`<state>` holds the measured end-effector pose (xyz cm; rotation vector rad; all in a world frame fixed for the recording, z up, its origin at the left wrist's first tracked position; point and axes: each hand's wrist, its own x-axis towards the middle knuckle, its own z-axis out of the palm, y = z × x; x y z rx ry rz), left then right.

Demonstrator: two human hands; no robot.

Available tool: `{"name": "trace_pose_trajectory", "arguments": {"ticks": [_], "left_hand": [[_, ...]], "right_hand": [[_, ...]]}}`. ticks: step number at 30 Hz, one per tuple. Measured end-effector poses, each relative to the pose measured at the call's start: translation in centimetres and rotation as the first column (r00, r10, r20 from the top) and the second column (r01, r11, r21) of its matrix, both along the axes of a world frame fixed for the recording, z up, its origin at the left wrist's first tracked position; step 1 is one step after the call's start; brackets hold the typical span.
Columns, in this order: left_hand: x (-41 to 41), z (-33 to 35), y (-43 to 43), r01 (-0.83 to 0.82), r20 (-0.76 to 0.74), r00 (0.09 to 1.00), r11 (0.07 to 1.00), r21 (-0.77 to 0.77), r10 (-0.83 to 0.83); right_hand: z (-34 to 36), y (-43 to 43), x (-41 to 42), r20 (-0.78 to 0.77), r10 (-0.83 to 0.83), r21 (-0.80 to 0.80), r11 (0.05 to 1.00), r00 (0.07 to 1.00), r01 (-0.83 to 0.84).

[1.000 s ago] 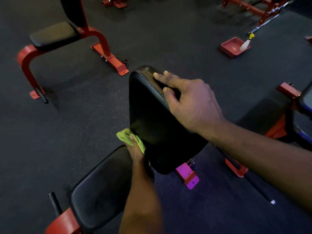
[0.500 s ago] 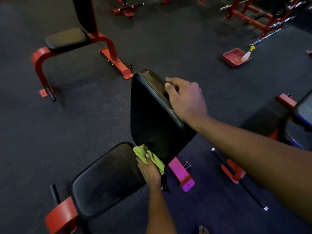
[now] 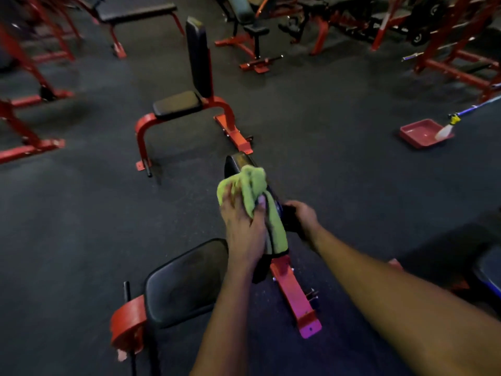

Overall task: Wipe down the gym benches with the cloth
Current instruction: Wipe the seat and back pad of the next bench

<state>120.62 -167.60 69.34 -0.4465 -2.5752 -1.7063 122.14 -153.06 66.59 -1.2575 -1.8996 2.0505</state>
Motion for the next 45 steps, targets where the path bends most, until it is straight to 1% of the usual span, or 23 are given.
{"name": "trace_pose_trajectory", "arguments": {"ticks": [1, 2, 4, 6, 8, 11, 13, 14, 16, 19, 20, 22, 24, 26, 29, 32, 34, 36, 38, 40, 42, 43, 45], "left_hand": [[-0.4, 0.6, 1.1, 0.049, -0.059, 0.997, 0.989, -0.137, -0.057], [-0.8, 1.2, 2.1, 0.078, -0.081, 0.991, 0.954, -0.289, -0.105], [-0.9, 1.2, 3.9, 0.047, -0.118, 0.986, 0.880, -0.472, -0.116], [-1.0, 0.8, 4.6, -0.005, -0.173, 0.979, 0.829, -0.559, -0.111], [-3.0, 0.9, 4.9, -0.008, -0.196, 0.971, 0.803, -0.596, -0.136], [-7.8, 2.7, 5.6, 0.090, -0.110, 0.967, 0.710, -0.698, -0.231], [-9.9, 4.1, 5.8, 0.155, -0.052, 0.964, 0.713, -0.684, -0.259], [-10.4, 4.1, 5.7, 0.168, -0.049, 0.962, 0.728, -0.665, -0.267], [-10.1, 3.3, 5.0, 0.170, -0.112, 0.953, 0.800, -0.576, -0.282], [-7.7, 1.1, 2.9, 0.171, -0.213, 0.939, 0.905, -0.389, -0.269], [-6.8, 0.3, 2.2, 0.191, -0.228, 0.933, 0.920, -0.343, -0.279], [-5.9, -0.2, 1.7, 0.224, -0.260, 0.915, 0.925, -0.307, -0.308], [-6.2, -0.3, 1.6, 0.243, -0.285, 0.897, 0.916, -0.319, -0.337], [-7.6, 0.0, 1.7, 0.275, -0.262, 0.886, 0.890, -0.364, -0.382], [-11.0, 0.8, 2.3, 0.304, -0.242, 0.856, 0.823, -0.480, -0.457], [-14.4, 1.7, 3.3, 0.315, -0.232, 0.820, 0.750, -0.581, -0.524], [-16.3, 2.2, 3.9, 0.345, -0.211, 0.798, 0.715, -0.607, -0.565], [-18.0, 2.2, 3.9, 0.367, -0.185, 0.795, 0.701, -0.611, -0.578], [-19.0, 1.7, 4.0, 0.373, -0.202, 0.783, 0.704, -0.604, -0.588], [-19.5, 1.5, 3.8, 0.362, -0.213, 0.795, 0.725, -0.586, -0.568], [-18.9, 1.2, 3.2, 0.361, -0.214, 0.798, 0.731, -0.579, -0.564], [-18.1, 0.9, 2.7, 0.367, -0.239, 0.777, 0.728, -0.578, -0.582], [-15.9, 0.6, 1.0, 0.414, -0.328, 0.671, 0.703, -0.578, -0.665]], "right_hand": [[-0.2, 0.5, 1.0, 0.000, -0.018, -0.096, 0.995, 1.000, 0.018], [-0.4, 0.9, 1.6, -0.004, -0.022, -0.171, 0.985, 1.000, 0.021], [0.2, 1.8, 2.6, -0.055, 0.026, -0.272, 0.961, 0.998, -0.040], [0.1, 2.7, 3.1, -0.089, 0.055, -0.305, 0.949, 0.994, -0.080], [0.0, 2.7, 3.2, -0.095, 0.094, -0.326, 0.938, 0.991, -0.120], [-0.6, 2.4, 2.8, -0.069, 0.144, -0.313, 0.936, 0.987, -0.159], [-1.1, 2.0, 2.7, -0.080, 0.187, -0.287, 0.936, 0.979, -0.202], [-1.4, 1.8, 2.7, -0.087, 0.195, -0.276, 0.937, 0.977, -0.212], [-2.0, 1.3, 2.9, -0.117, 0.176, -0.250, 0.947, 0.978, -0.200], [-2.6, 0.8, 3.1, -0.192, 0.121, -0.213, 0.964, 0.974, -0.162], [-2.9, 0.7, 3.0, -0.209, 0.101, -0.220, 0.964, 0.973, -0.147], [-3.5, 0.3, 2.9, -0.232, 0.063, -0.221, 0.968, 0.971, -0.116], [-3.9, -0.1, 2.7, -0.240, 0.036, -0.186, 0.979, 0.970, -0.083], [-4.1, -0.6, 2.5, -0.254, -0.001, -0.134, 0.990, 0.967, -0.034], [-3.8, -1.2, 2.2, -0.256, -0.031, -0.070, 0.997, 0.966, 0.013], [-2.7, -2.0, 2.1, -0.212, -0.100, -0.018, 0.995, 0.972, 0.098], [-1.9, -2.9, 2.0, -0.183, -0.170, 0.062, 0.981, 0.968, 0.184], [-1.0, -4.1, 1.5, -0.158, -0.174, 0.149, 0.969, 0.972, 0.197], [-0.2, -5.5, 0.6, -0.078, -0.188, 0.243, 0.949, 0.979, 0.201], [0.1, -7.4, -0.9, -0.065, -0.319, 0.277, 0.904, 0.946, 0.324], [0.0, -9.1, -2.0, -0.130, -0.518, 0.257, 0.806, 0.846, 0.533], [0.0, -9.4, -2.4, -0.148, -0.594, 0.251, 0.751, 0.791, 0.611], [0.5, -10.2, -3.1, -0.130, -0.719, 0.259, 0.640, 0.683, 0.723]]}}
